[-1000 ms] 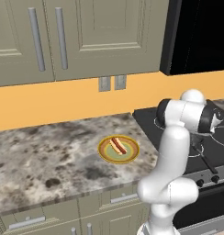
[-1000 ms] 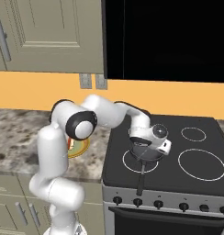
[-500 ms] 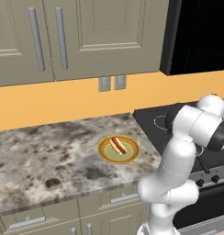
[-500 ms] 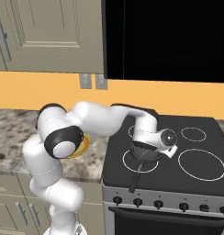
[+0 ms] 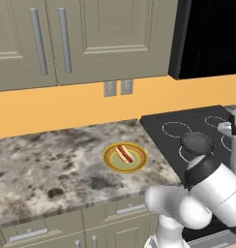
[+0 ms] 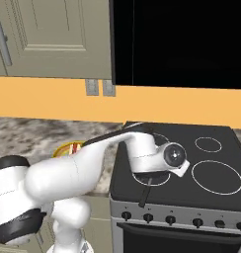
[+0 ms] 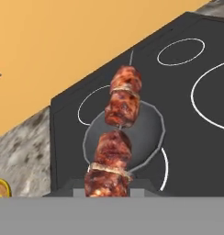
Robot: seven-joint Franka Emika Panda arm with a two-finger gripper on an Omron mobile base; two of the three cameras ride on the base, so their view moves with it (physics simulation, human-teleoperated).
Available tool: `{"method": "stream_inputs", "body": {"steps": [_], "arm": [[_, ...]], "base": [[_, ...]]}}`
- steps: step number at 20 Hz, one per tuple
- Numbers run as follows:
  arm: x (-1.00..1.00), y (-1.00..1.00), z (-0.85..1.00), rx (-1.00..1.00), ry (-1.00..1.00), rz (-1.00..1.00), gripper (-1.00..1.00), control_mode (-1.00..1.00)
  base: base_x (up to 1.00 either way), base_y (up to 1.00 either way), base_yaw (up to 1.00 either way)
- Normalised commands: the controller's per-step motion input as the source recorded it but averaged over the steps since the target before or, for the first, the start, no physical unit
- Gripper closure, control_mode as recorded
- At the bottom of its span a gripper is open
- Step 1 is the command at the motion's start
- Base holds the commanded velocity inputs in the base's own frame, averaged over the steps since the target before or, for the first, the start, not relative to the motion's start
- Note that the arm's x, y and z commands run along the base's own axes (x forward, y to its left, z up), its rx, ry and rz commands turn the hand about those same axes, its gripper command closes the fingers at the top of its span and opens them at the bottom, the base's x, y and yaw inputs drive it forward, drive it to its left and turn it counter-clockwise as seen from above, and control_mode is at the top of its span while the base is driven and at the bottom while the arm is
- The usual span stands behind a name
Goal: Place the cold items (eggplant and corn) from the fridge in one tupperware on the dining counter. Place the warm items (kebab skewer and hot dog) in the stove area in another tupperware.
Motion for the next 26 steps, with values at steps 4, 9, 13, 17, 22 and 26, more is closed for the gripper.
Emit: {"method": "stream_inputs", "body": {"steps": [4,9,13,17,22,26], "arm": [[-1.00,0.90,0.73,-0.24,0.01,-0.01,1.00,-1.00],[-0.96,1.00,0.21,-0.40,0.04,-0.01,1.00,-1.00],[-0.62,1.00,0.07,-0.58,0.22,0.00,1.00,-1.00],[-0.48,1.00,0.12,-0.63,0.23,0.00,1.00,-1.00],[-0.27,0.99,-0.02,-0.51,0.07,0.08,1.00,-1.00],[-0.01,0.47,-0.75,-0.30,0.04,0.31,1.00,-1.00]], "base": [[0.00,0.00,0.00],[0.00,0.00,0.00],[0.00,0.00,0.00],[0.00,0.00,0.00],[0.00,0.00,0.00],[0.00,0.00,0.00]]}}
